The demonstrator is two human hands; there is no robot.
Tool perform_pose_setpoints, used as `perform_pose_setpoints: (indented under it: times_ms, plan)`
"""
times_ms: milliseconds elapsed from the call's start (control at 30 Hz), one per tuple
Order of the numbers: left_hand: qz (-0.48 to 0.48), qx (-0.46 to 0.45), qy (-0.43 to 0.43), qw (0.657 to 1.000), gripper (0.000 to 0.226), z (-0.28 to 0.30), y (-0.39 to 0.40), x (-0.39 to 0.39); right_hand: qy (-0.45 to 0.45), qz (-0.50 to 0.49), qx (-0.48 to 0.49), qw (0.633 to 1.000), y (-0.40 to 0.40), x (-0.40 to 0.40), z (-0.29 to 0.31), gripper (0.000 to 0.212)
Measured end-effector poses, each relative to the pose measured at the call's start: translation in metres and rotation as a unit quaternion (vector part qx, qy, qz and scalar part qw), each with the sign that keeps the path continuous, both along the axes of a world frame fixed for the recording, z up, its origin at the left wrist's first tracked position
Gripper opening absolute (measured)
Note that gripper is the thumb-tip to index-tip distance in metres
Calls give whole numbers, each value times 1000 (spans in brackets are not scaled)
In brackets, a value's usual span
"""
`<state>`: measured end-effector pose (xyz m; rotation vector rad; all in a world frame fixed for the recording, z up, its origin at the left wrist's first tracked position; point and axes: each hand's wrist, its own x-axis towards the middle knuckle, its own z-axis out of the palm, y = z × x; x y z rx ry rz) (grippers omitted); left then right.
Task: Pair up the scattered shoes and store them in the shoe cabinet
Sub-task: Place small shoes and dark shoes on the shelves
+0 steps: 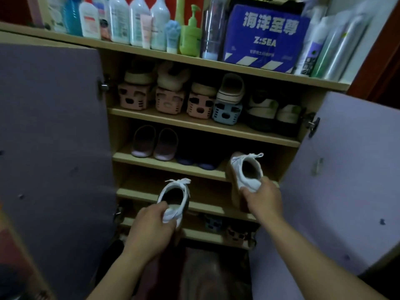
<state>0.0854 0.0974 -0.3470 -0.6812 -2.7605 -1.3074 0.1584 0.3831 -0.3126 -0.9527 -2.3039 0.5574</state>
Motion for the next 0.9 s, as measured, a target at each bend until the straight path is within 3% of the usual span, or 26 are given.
perform_pose_setpoints:
  times_ms: [100, 267, 567, 700, 767, 800, 867, 900]
  plan:
    - [0, 13, -27, 1000, 18, -8, 1, -19, -25, -48, 27, 998, 40, -37, 3, 50]
    - [4, -6, -15, 1000, 24, -36, 8, -35, -58, -111, -41, 991, 109, -85, 1, 63]
    - [-36, -58, -50, 996, 14, -37, 30, -42, -118, -148, -1, 982, 140, -118, -5, 51]
    - [-70, -104, -79, 989, 22, -28, 39, -41, -16, -166, 32, 985, 94, -94, -20, 55]
    - [-78, -108, -95, 987, 28, -25, 44, -32, 20, -85, 1, 996, 52, -77, -30, 40]
    - [-76, -105, -99, 987, 29, -24, 45, -25, 17, -10, -64, 998, 26, -64, -38, 35]
    - [-69, -83, -114, 988, 26, -29, 49, -15, -44, 175, -223, 958, -26, -37, -64, 44]
    - [-64, -67, -119, 988, 20, -33, 52, -9, -81, 253, -283, 922, -50, -20, -79, 61]
